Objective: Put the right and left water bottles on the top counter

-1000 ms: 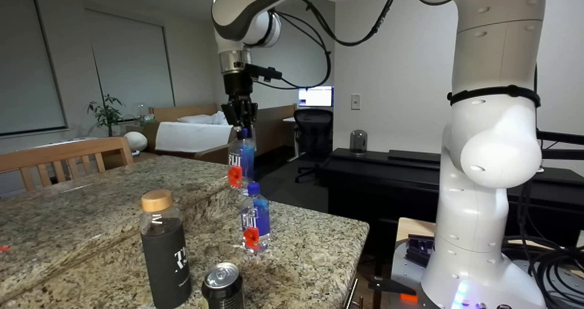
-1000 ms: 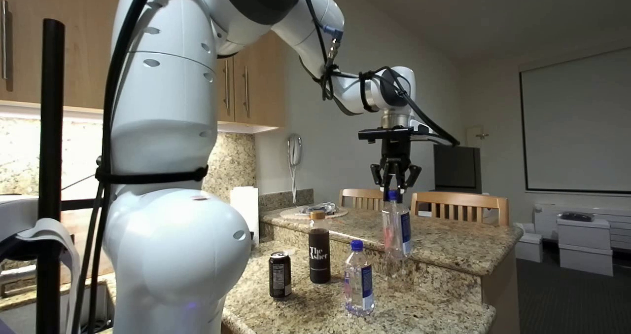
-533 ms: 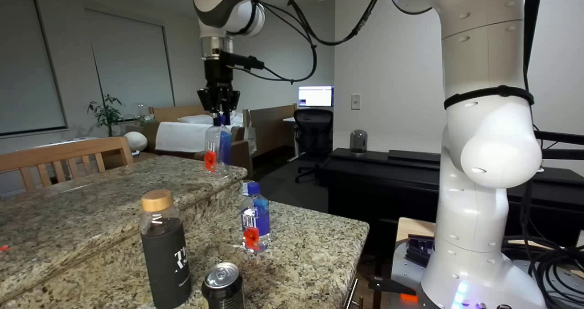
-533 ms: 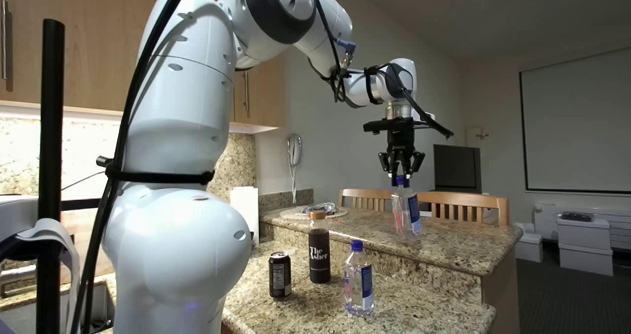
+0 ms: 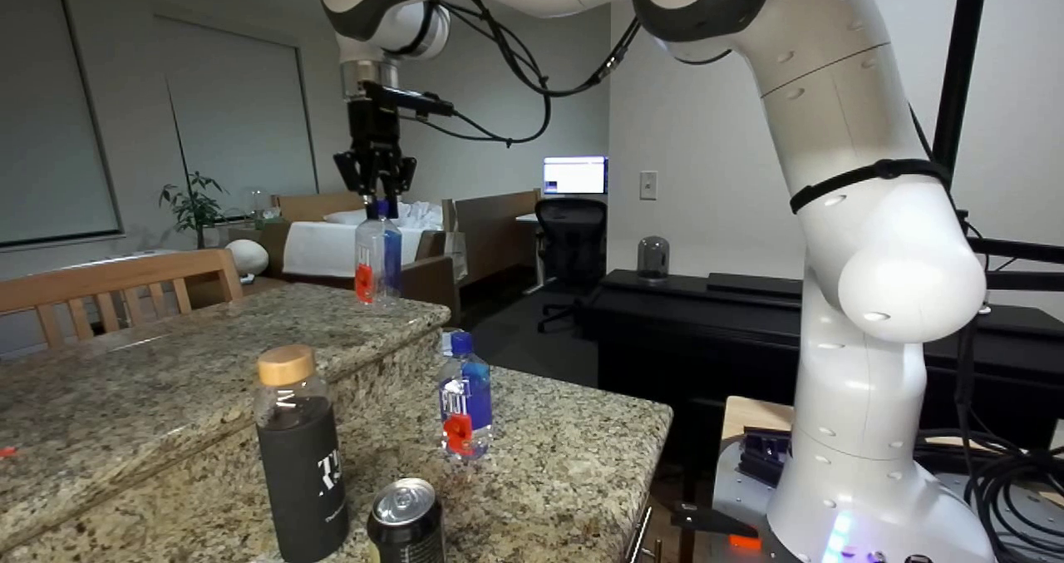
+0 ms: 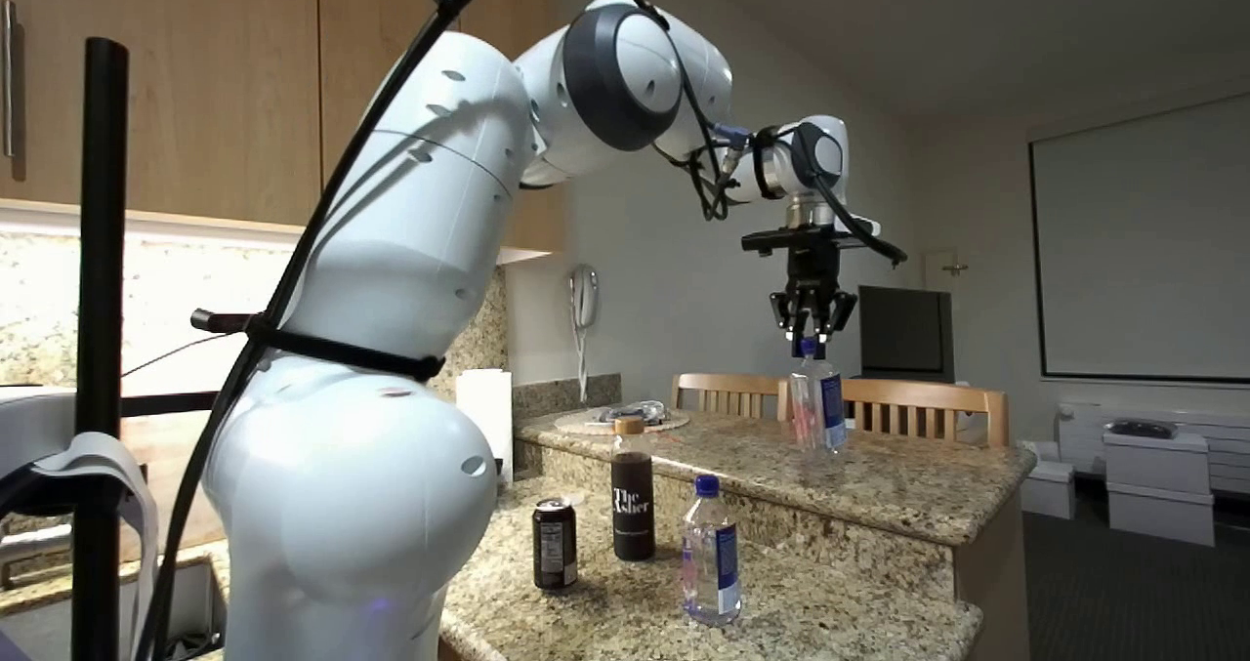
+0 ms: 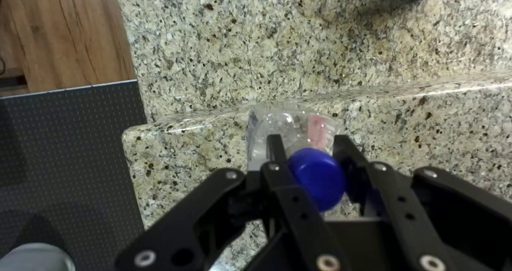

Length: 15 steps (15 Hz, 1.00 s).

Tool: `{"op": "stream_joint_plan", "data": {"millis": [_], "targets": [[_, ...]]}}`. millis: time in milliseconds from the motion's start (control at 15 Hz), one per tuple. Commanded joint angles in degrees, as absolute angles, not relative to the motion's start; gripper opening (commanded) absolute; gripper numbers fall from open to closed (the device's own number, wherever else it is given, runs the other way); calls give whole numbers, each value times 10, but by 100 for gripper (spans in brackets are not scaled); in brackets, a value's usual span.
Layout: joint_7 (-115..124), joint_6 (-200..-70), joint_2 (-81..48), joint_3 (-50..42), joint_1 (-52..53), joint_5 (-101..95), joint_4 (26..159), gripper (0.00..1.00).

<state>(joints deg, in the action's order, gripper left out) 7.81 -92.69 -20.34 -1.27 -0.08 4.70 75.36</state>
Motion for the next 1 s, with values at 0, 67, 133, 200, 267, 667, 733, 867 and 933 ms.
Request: {"op": "stream_joint_plan", "data": {"millis": [0, 67, 133, 200, 267, 667, 733, 867, 933], "targets": [[95, -841, -281, -15, -18, 74, 630, 14], [98, -829, -295, -16, -21, 77, 610, 14], [101, -810, -316, -16, -26, 81, 580, 14], [105, -797, -333, -16, -29, 85, 556, 14], [108, -785, -350, -16, -33, 89, 533, 14], [145, -743, -434, -15, -40, 99, 419, 14], [152, -738, -444, -15, -39, 99, 404, 14], [166, -733, -458, -16, -37, 99, 382, 14], [174, -732, -461, -17, -36, 97, 374, 14]]}}
